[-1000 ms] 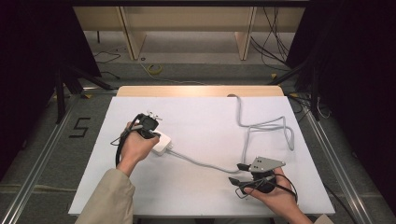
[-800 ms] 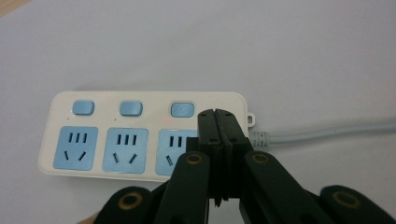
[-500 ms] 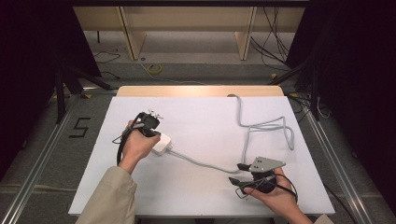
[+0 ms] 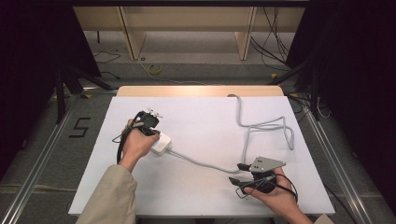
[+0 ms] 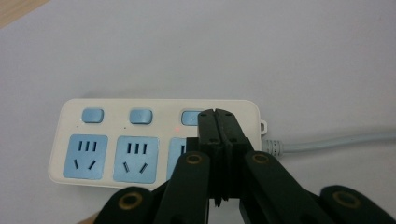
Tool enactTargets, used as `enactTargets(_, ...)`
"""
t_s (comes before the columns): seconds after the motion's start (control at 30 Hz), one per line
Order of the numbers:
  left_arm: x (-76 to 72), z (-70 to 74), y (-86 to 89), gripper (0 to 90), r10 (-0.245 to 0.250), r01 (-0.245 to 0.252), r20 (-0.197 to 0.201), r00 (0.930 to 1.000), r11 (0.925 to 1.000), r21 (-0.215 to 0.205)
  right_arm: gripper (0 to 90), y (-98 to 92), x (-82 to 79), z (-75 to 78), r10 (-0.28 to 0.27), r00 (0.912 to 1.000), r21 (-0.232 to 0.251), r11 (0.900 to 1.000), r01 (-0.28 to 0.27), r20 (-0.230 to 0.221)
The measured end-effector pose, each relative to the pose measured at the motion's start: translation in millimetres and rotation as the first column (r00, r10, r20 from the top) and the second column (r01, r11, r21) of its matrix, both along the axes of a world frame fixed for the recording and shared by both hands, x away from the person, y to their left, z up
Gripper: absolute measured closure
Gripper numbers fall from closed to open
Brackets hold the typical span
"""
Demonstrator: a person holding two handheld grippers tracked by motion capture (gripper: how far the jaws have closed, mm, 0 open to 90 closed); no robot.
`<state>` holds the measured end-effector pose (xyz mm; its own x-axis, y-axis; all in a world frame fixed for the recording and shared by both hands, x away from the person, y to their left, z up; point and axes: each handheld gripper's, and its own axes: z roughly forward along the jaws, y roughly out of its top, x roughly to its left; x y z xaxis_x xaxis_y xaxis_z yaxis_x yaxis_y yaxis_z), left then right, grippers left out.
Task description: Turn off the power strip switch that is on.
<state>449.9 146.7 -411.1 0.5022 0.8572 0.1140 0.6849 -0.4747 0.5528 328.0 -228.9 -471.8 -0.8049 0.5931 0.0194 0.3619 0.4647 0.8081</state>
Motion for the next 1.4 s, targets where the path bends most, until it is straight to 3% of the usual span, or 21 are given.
enactTargets(0.3, 5.1, -2.3, -3.5, 89.7, 0.005, -0.005, -0.012, 0.9999, 0.9999, -0.011, 40.0, 0.0, 0.1, 0.0, -0.001, 1.0, -0.001, 1.0, 0.001, 0.0)
enactTargets(0.73, 14.8, 0.8, -7.5, 89.7, 0.003, -0.003, -0.025, 0.9997, 1.0, 0.005, 40.0, 0.1, 0.2, -0.1, 0.0, 1.0, 0.0, 1.0, 0.0, -0.001)
enactTargets(1.4, 26.4, -6.8, -5.3, 89.7, 0.025, -0.025, -0.054, 0.9982, 0.9997, 0.007, 40.0, 0.1, 0.4, -0.4, 0.002, 1.0, 0.0, 1.0, -0.002, -0.003)
